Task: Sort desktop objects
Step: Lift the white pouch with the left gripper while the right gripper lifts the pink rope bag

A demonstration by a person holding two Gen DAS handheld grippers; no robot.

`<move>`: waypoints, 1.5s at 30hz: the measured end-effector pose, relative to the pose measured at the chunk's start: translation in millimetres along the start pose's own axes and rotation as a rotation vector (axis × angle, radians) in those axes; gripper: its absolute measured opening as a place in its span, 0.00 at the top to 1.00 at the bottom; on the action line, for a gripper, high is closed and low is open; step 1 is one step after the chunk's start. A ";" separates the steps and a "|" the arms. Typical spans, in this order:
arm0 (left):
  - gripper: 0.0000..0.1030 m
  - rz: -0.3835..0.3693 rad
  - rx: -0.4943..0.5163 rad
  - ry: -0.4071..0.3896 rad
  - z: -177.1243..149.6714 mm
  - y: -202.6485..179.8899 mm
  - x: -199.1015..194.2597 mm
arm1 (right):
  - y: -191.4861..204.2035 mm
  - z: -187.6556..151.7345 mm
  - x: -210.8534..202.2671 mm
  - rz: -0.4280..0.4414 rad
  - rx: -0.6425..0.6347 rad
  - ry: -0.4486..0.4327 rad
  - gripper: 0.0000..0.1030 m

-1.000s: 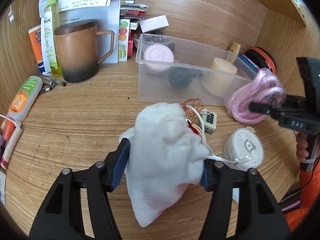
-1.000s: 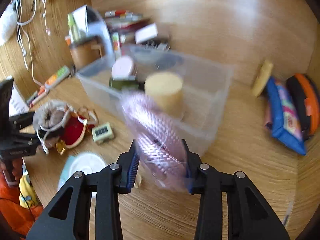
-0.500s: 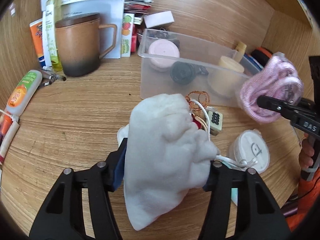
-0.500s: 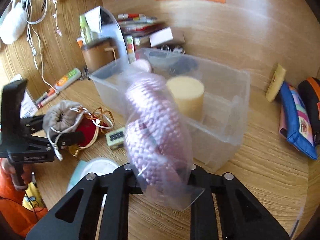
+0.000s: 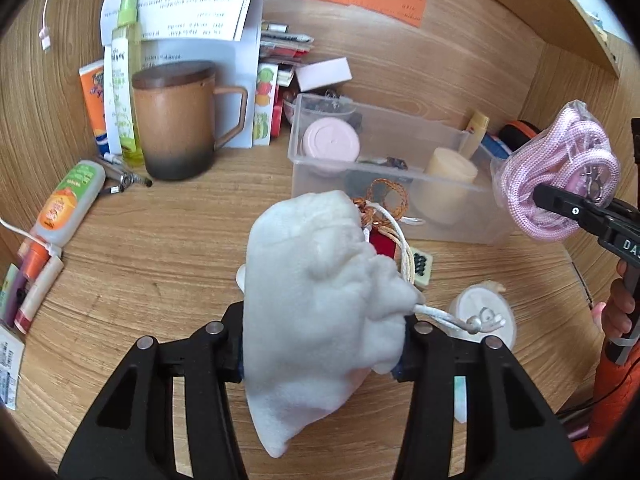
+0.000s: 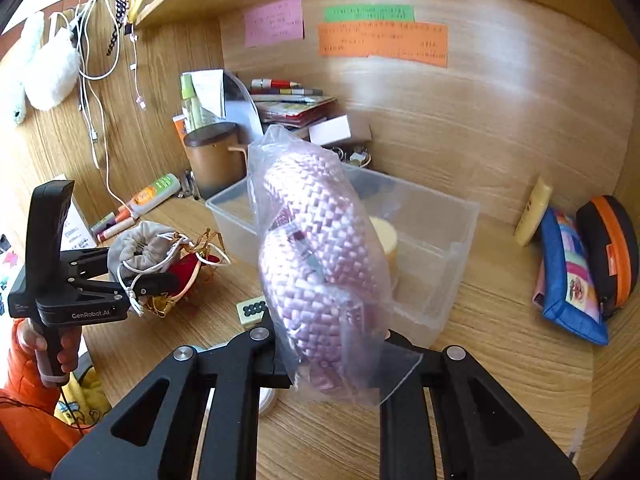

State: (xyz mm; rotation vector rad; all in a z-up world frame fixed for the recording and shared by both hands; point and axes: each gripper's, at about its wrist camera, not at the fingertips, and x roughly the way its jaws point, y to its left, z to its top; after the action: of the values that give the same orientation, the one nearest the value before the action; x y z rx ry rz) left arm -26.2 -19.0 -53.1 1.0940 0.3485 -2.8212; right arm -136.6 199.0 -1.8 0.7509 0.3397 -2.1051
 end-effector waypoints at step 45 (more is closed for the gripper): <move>0.63 0.004 0.084 0.052 -6.7 11.3 -13.1 | -2.7 -7.4 19.4 0.065 0.012 0.053 0.86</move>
State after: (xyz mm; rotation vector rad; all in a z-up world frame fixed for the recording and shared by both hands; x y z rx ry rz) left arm -10.3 -28.2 -51.1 1.1848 0.2333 -2.8315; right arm -144.6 191.9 -19.8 0.8152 0.3276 -2.0302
